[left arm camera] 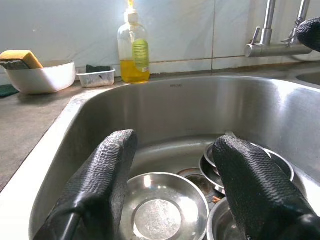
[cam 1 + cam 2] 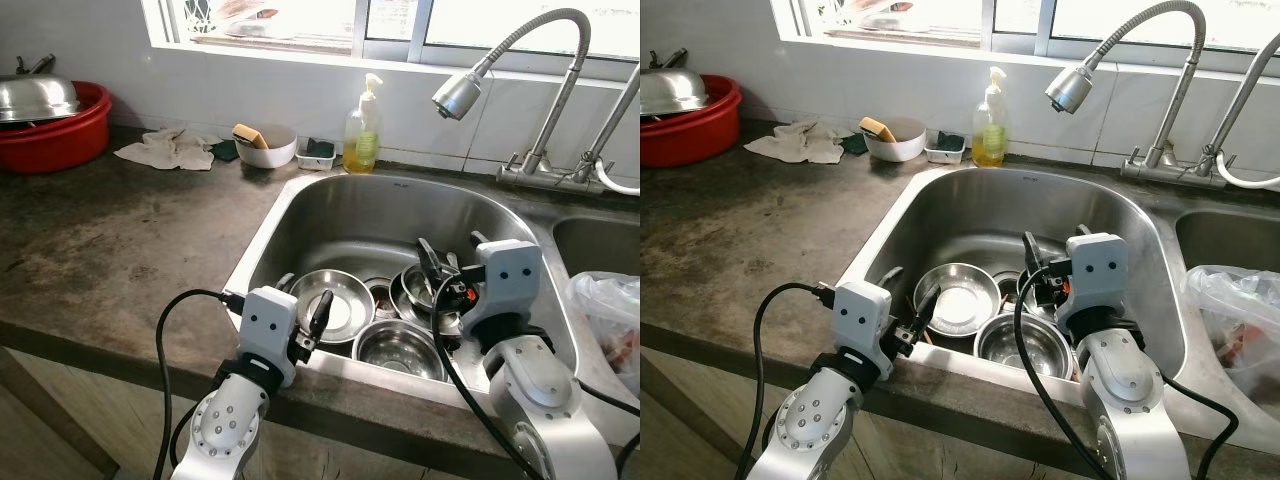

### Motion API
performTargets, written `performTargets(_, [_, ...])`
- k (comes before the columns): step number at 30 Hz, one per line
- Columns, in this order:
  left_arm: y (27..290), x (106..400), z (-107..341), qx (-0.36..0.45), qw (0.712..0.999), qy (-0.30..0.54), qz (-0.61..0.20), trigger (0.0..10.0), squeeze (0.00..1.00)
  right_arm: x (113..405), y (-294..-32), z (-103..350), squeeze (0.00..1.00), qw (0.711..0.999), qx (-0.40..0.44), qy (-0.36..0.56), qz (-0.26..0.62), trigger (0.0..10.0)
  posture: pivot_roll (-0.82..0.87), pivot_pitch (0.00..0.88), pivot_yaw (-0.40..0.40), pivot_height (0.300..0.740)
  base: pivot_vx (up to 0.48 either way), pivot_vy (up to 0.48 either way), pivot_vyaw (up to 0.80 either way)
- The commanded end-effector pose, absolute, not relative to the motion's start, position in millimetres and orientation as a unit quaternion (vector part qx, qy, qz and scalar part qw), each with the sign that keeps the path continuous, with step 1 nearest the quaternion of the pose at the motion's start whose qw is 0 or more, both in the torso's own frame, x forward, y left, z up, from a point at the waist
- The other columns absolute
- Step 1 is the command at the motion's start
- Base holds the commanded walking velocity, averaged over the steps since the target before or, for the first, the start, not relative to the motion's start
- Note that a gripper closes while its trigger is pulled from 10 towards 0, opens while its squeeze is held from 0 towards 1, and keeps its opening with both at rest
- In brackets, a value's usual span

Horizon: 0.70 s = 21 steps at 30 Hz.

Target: Kitchen organization

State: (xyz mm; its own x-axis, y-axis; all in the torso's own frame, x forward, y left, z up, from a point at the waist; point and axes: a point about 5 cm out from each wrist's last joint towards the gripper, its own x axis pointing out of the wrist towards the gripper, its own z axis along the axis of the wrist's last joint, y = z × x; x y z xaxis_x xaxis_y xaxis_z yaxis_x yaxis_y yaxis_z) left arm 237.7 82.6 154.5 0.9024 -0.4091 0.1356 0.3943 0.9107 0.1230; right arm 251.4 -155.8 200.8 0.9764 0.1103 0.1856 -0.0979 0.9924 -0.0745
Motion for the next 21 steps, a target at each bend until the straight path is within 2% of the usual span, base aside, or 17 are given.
performTargets(1, [81.1,235.2,158.8,0.045,0.973,-0.090,-0.207,10.0,0.00,251.4,-154.4,207.0,0.00,0.992,-0.029,-0.113,0.055,10.0,0.06,0.000,-0.050,0.740,0.000,0.000,0.00])
performTargets(13, [83.6,233.3,155.8,0.053,0.975,-0.085,-0.197,10.0,0.00,254.6,-151.4,205.8,0.00,0.992,-0.023,-0.110,0.057,10.0,0.06,0.000,-0.050,0.740,0.000,0.000,0.00])
performTargets(21, [83.4,232.4,154.8,0.051,0.975,-0.082,-0.199,10.0,0.00,253.9,-149.0,205.4,0.00,0.992,-0.022,-0.109,0.061,10.0,0.06,0.000,-0.051,0.740,-0.258,0.000,0.00])
